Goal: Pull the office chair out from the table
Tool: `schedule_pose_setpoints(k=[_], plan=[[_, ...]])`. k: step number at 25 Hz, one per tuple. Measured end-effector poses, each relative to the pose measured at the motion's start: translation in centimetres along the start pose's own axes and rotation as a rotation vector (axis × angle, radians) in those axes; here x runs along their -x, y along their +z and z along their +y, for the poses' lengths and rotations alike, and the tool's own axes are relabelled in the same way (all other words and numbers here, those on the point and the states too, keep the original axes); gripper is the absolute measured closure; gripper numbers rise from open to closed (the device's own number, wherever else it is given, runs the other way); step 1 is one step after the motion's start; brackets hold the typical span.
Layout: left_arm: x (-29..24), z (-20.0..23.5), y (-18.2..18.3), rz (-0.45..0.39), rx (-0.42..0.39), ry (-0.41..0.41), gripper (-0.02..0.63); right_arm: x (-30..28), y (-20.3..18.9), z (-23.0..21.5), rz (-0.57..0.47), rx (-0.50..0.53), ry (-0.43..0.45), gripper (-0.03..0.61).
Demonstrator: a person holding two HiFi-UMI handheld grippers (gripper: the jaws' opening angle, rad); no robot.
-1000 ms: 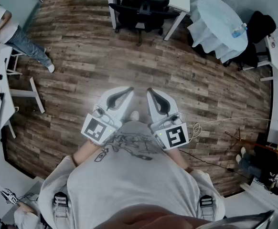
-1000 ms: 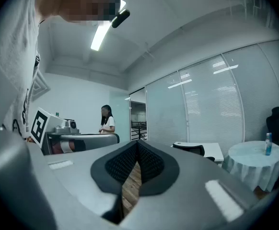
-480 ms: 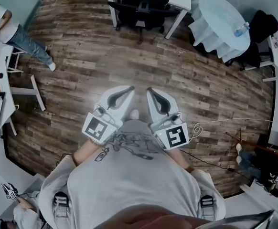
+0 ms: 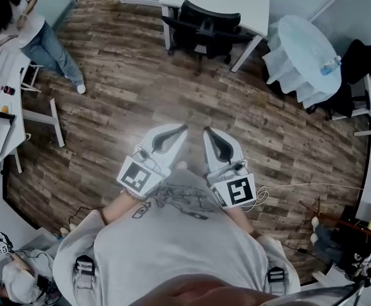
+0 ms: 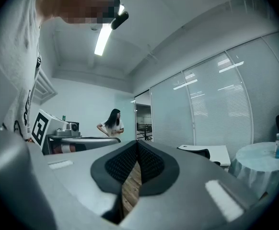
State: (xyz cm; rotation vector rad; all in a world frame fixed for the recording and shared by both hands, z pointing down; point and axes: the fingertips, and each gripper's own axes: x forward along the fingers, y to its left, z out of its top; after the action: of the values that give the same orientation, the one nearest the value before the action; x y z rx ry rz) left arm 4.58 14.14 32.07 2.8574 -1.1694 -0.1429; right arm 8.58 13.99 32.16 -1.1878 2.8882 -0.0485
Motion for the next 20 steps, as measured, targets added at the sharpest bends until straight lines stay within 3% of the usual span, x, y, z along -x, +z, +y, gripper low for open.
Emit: schedule_pose_setpoints(k=[20], plan=[[-3.2,3.1,-2.1,0.006,-0.019,0.021,0.613,-1.8,-1.9,-3.7,0.006,-0.01,-0.009,0.574]])
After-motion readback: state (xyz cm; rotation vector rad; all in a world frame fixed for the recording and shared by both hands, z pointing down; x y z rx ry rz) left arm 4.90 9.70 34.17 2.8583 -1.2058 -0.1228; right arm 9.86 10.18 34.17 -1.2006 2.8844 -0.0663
